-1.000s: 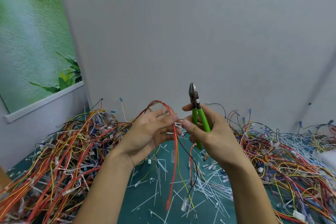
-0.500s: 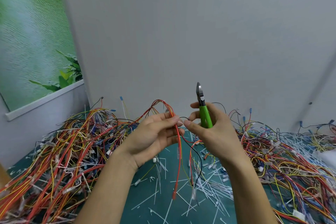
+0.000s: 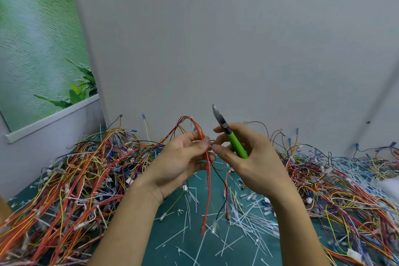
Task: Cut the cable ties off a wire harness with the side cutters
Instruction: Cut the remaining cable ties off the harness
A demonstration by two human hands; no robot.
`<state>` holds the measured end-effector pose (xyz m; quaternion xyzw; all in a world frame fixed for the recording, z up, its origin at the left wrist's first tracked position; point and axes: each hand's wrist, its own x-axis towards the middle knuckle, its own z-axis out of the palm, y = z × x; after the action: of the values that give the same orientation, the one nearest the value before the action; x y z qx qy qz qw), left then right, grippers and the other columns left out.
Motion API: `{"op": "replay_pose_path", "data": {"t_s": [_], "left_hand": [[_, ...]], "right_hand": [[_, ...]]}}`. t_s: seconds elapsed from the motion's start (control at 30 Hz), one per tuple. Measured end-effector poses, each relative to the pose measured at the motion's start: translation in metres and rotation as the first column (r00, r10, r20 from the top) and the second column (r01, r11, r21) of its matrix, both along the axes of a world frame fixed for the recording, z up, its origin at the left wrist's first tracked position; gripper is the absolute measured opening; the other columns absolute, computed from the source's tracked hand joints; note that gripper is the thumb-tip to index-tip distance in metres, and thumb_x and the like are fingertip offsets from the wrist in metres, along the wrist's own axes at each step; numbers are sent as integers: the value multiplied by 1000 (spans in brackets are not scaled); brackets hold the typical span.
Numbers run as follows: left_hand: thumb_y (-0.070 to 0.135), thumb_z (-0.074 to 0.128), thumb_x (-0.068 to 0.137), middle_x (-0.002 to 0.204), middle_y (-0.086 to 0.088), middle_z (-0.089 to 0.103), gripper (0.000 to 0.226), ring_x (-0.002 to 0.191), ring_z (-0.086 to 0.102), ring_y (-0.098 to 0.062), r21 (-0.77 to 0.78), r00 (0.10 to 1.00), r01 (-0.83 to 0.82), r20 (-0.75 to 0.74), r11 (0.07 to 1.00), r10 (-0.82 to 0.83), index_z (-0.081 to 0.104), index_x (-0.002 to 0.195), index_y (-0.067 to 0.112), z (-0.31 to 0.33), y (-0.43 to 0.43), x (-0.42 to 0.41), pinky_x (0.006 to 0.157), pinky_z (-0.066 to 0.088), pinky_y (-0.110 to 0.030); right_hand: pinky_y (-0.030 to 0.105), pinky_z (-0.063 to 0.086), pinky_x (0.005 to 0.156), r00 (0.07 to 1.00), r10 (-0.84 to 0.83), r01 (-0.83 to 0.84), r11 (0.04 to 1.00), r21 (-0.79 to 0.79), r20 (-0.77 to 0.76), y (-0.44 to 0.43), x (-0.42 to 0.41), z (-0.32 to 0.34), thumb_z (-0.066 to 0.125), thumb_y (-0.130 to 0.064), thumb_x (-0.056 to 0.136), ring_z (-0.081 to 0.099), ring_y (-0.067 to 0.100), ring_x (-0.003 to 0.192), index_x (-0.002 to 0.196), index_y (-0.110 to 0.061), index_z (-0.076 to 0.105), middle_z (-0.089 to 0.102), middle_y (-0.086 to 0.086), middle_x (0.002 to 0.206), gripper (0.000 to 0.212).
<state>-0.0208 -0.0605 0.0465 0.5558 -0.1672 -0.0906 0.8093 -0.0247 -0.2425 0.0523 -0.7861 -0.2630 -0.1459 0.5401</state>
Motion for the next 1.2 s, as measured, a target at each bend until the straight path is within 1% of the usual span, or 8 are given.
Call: {"op": "replay_pose_path", "data": {"t_s": [0.1,0.2,0.33,0.5,0.63,0.77,0.97,1.2], "left_hand": [[17,61,89,82,-7,66,20,69,61,-15,18,1000,-8,23,1000,7,57,106,8,-3,-1,2,66,53,-28],[17,60,93,82,-6,67,28,71,62,-14,67,997,-51,61,996,47,58,118,4,-6,-4,3,72,53,-32],[19,59,95,85,-4,66,29,71,60,-13,41,994,-15,109,999,10,56,119,2,-6,-3,1,72,53,-32],[19,54,96,83,-3,60,16,71,54,-13,4,984,-49,174,999,47,53,106,6,-7,-12,-1,67,48,-28],[17,55,100,84,-3,60,12,71,52,-13,-16,979,-40,201,999,43,51,105,8,-9,-12,0,67,47,-28],[16,54,97,83,-3,58,11,70,51,-16,-76,982,33,189,997,-18,49,104,10,-8,-12,-1,63,47,-27],[16,55,97,79,-1,51,15,68,48,-15,-120,983,121,150,985,-102,45,107,11,-8,-13,-3,61,46,-28],[17,57,97,81,-2,51,24,69,49,-15,-118,983,153,120,981,-139,48,115,6,-6,-9,-3,63,48,-29]], "right_hand": [[17,51,66,1000,-3,3,999,-48,-3,1,2,-3,76,-31,93,67,7,72,110,-33,67,71,-8,86,19],[11,47,66,998,44,-46,997,-55,-34,2,5,-6,73,-27,96,65,3,70,109,-31,67,71,-7,80,15],[20,46,60,962,222,-195,966,171,-157,1,4,-4,72,-22,94,57,9,64,105,-23,68,68,-3,73,12],[29,39,53,946,266,-179,905,385,-186,3,5,-4,71,-12,87,47,21,60,107,-16,62,55,17,76,22],[31,41,54,962,235,-167,908,384,-139,4,6,-5,63,1,98,49,23,61,111,-12,59,61,10,73,19],[27,44,54,967,230,-173,906,386,-108,0,5,-4,66,-8,93,50,22,62,108,-16,60,60,1,74,18],[35,45,59,983,162,-122,923,364,-82,-9,8,-6,63,0,99,49,25,64,106,-18,60,56,4,76,20],[31,46,57,990,134,-109,920,378,-42,-8,7,-4,60,3,100,49,23,65,107,-16,58,55,1,76,20]]}}
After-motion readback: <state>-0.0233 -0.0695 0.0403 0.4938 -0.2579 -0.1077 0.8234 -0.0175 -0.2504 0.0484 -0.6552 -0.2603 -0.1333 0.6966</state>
